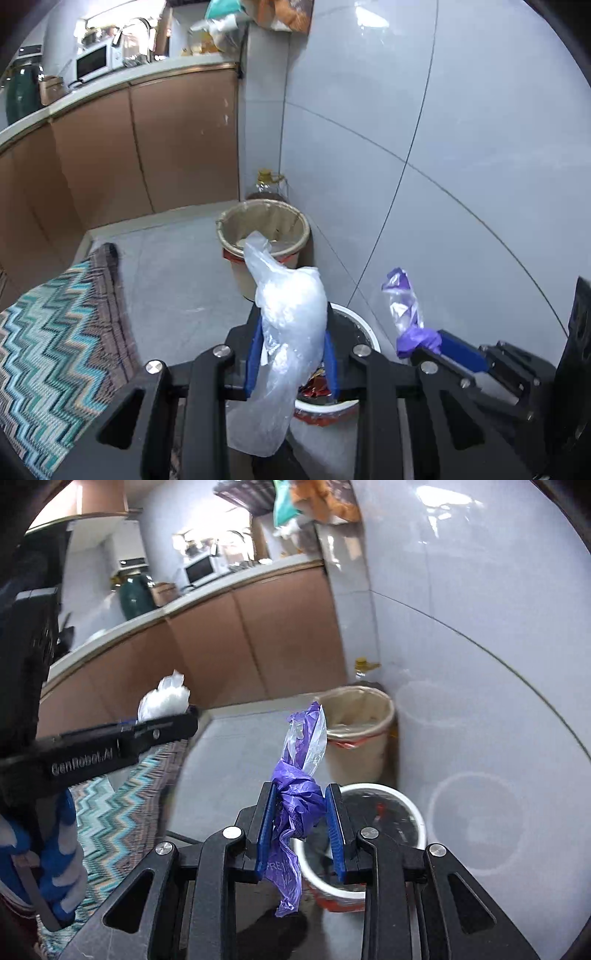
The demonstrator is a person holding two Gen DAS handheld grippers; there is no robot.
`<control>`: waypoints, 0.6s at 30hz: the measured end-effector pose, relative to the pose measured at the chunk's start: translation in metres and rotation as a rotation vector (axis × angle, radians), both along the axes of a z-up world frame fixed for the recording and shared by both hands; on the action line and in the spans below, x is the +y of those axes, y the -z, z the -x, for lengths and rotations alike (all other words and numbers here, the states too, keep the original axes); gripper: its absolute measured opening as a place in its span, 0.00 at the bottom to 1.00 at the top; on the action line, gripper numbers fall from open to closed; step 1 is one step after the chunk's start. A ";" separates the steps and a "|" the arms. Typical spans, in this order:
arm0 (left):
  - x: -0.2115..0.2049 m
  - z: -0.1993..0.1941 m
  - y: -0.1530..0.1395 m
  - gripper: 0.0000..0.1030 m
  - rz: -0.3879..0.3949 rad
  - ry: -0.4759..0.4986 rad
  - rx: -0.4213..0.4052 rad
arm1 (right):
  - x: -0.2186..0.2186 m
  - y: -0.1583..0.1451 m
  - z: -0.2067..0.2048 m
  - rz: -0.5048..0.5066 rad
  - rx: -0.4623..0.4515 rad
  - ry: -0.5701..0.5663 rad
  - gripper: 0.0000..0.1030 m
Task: Collect trash
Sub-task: 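Lift the plastic wrap and purple glove and carry both to the bin, then open both tools over the bin to drop the wrap and glove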
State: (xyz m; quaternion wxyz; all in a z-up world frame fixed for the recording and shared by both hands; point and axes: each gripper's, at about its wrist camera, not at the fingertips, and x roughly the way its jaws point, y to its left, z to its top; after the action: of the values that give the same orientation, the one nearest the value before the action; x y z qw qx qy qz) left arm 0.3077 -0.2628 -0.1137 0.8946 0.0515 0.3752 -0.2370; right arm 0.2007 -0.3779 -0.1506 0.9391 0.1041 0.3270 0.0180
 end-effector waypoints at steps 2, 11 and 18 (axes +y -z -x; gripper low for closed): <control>-0.012 -0.016 0.010 0.26 -0.003 0.003 0.020 | -0.011 0.012 -0.011 0.012 0.024 0.023 0.26; -0.040 -0.064 0.054 0.28 0.024 -0.013 0.112 | -0.032 0.053 -0.055 0.062 0.113 0.100 0.29; -0.040 -0.083 0.075 0.40 0.070 -0.023 0.177 | -0.037 0.072 -0.069 0.087 0.165 0.133 0.42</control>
State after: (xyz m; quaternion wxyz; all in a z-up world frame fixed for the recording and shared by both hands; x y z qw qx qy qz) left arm 0.3903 -0.3033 -0.1884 0.8618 -0.0050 0.4449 -0.2435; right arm 0.2699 -0.4153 -0.2223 0.9118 0.0856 0.3961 -0.0670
